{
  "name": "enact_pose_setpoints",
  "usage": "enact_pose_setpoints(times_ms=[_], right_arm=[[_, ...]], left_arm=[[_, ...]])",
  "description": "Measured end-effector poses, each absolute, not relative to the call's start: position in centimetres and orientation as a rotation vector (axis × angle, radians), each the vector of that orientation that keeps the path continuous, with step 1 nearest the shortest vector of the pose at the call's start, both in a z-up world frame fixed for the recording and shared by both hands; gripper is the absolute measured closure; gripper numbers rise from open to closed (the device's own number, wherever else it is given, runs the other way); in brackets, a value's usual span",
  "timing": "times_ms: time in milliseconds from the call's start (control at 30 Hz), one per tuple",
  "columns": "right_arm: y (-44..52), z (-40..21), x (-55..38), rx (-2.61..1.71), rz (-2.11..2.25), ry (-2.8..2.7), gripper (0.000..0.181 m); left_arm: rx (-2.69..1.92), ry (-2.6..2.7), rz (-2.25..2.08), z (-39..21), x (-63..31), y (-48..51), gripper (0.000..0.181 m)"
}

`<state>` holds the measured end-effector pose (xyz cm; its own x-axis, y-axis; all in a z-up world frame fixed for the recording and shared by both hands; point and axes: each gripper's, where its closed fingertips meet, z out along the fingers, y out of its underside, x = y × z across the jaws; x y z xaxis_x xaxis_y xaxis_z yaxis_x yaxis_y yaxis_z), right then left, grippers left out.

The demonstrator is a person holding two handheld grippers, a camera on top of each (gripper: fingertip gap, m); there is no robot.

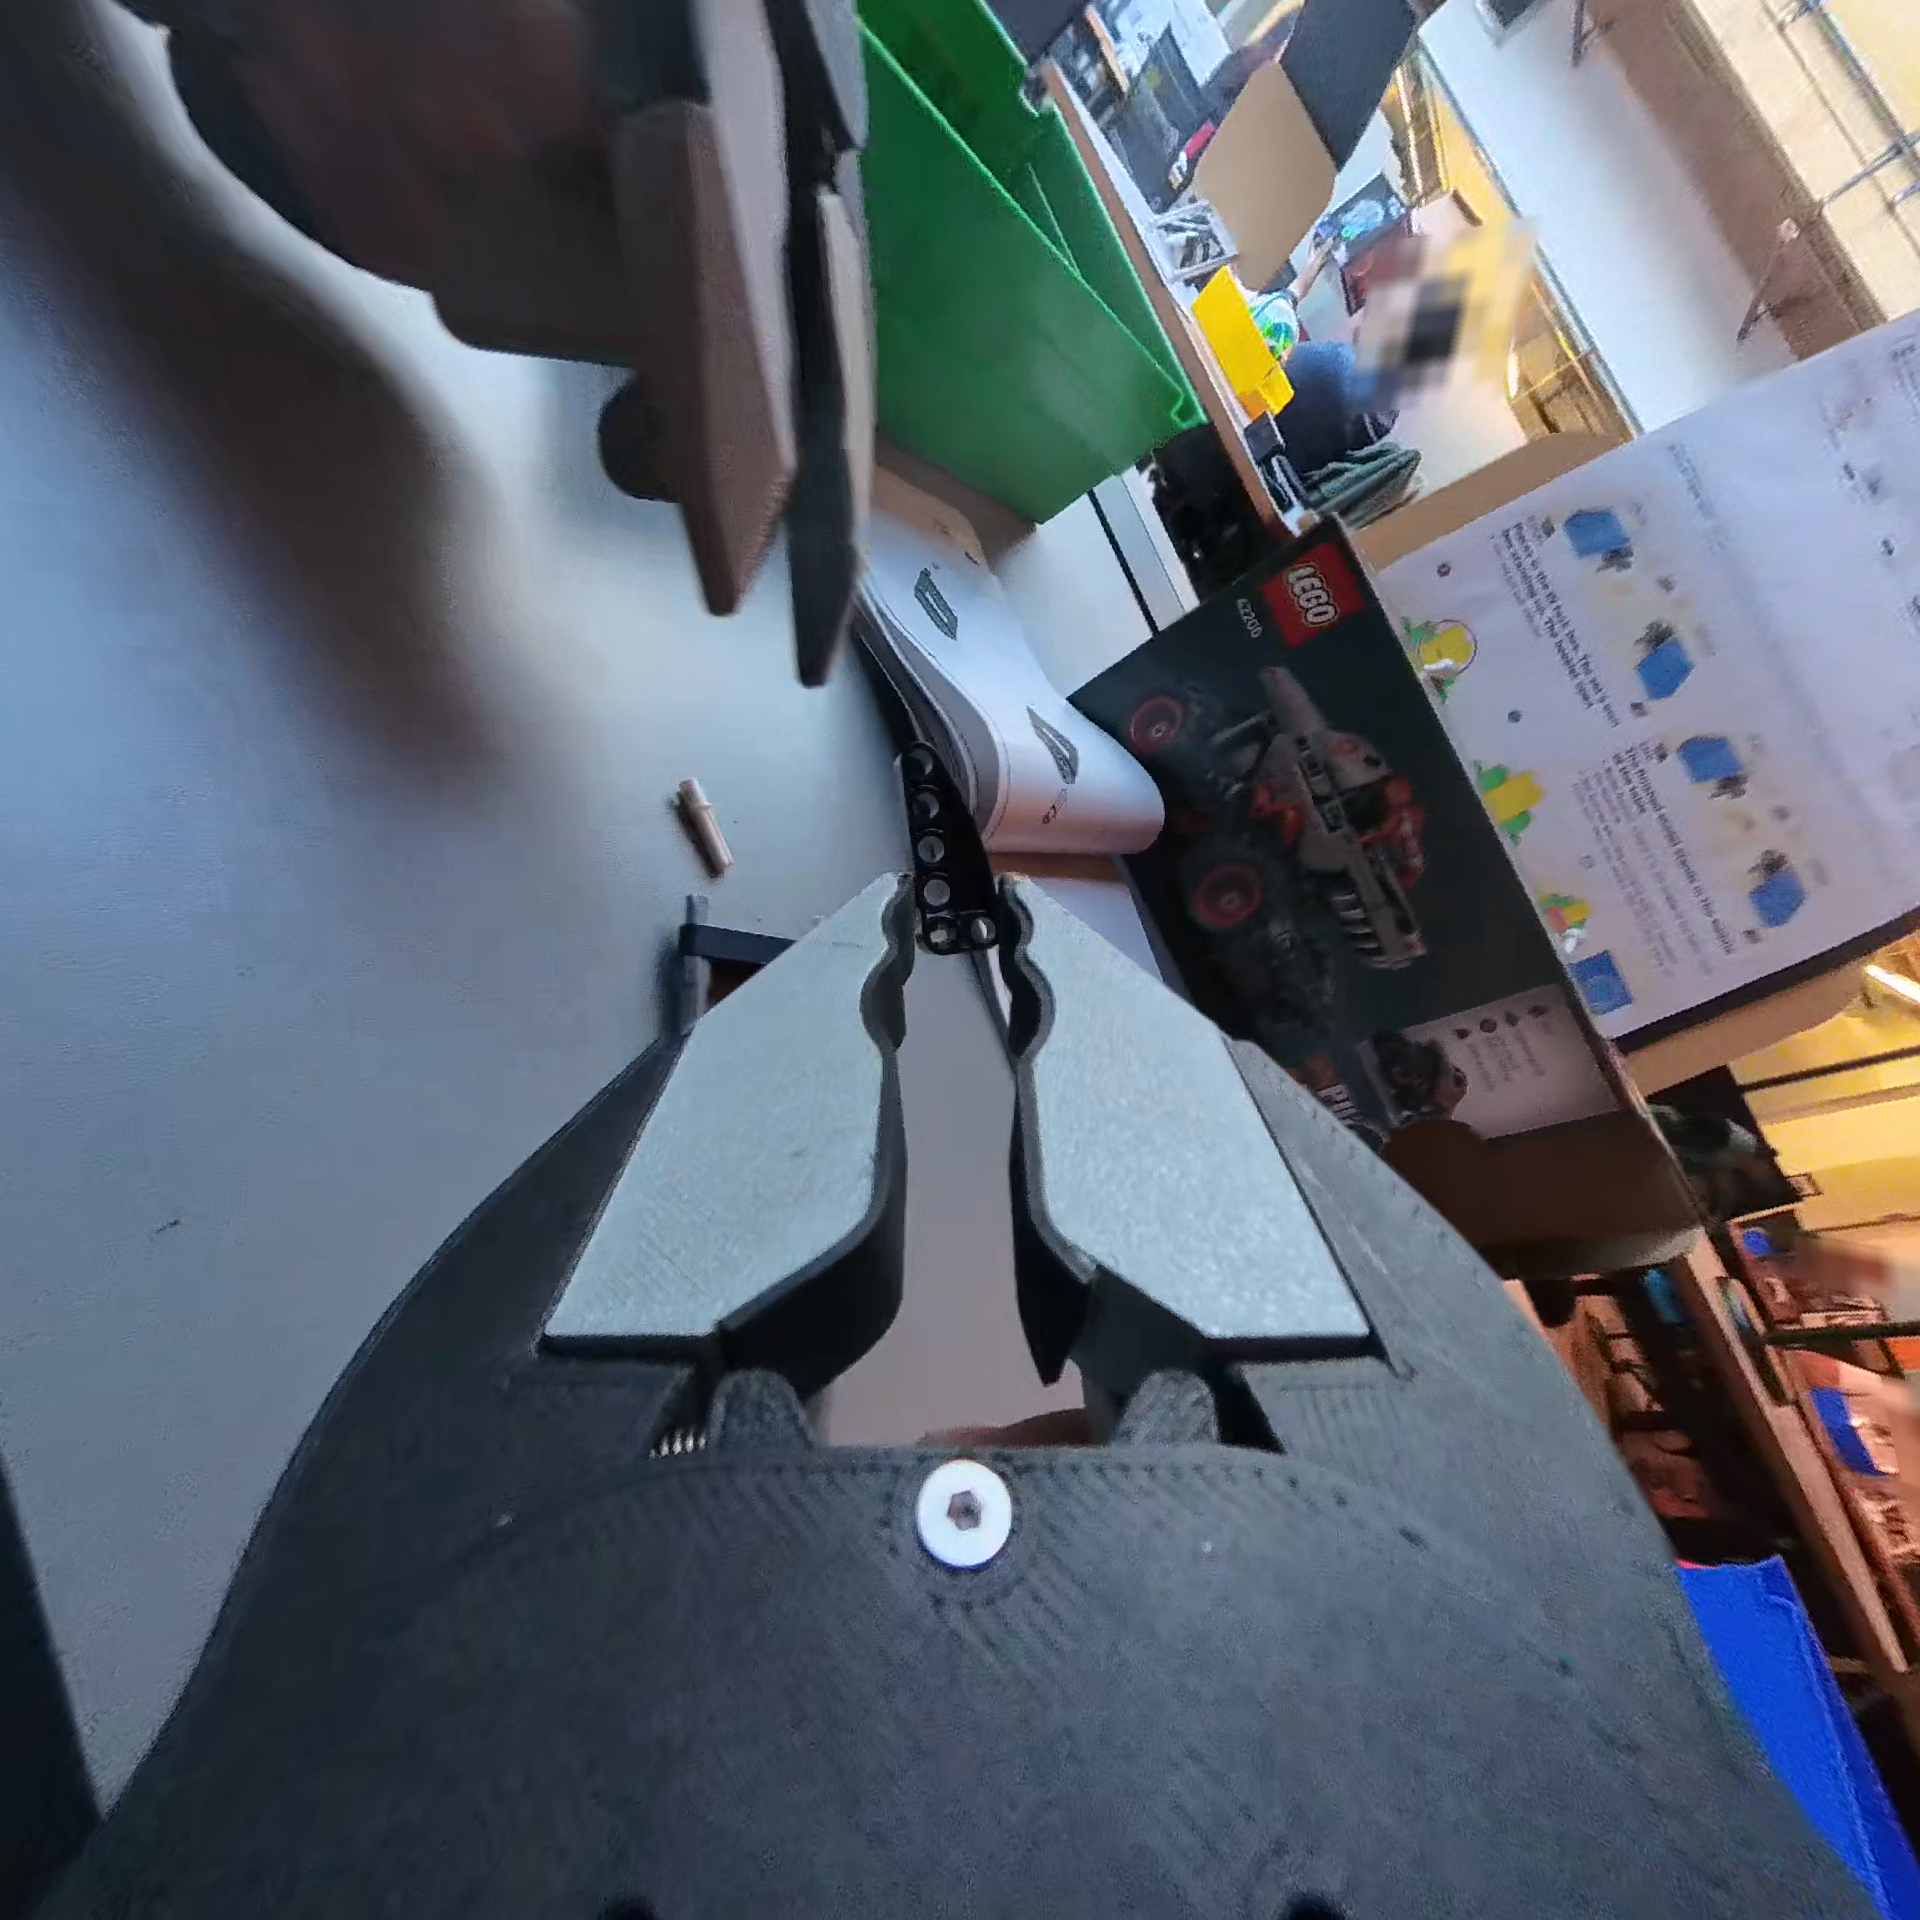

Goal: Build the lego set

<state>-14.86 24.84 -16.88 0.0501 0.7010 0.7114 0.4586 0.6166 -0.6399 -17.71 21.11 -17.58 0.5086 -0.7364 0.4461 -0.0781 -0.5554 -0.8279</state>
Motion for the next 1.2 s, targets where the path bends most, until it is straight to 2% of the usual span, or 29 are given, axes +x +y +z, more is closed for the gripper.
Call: enact_pose_setpoints(times_ms=[267,400,500,933,1200], right_arm=[[22.8,-16.8,-15.3,-0.878,0.142,-1.593,0.169],[21.9,-17.0,-16.6,-0.783,0.055,-1.614,0.169],[22.0,-17.1,-17.8,-0.743,0.025,-1.628,0.169],[23.1,-17.5,-20.3,-0.855,0.159,-1.623,0.169],[23.2,-17.0,-19.6,-0.945,0.383,-1.593,0.162]], left_arm=[[-1.953,0.620,-1.237,-16.9,-15.5,21.0,0.152],[-1.928,0.611,-1.201,-16.9,-16.2,20.4,0.172],[-1.925,0.583,-1.128,-17.2,-17.5,20.7,0.174],[-1.933,0.584,-0.819,-18.2,-20.7,22.3,0.177],[-1.930,0.508,-1.000,-17.8,-20.6,22.0,0.176]])
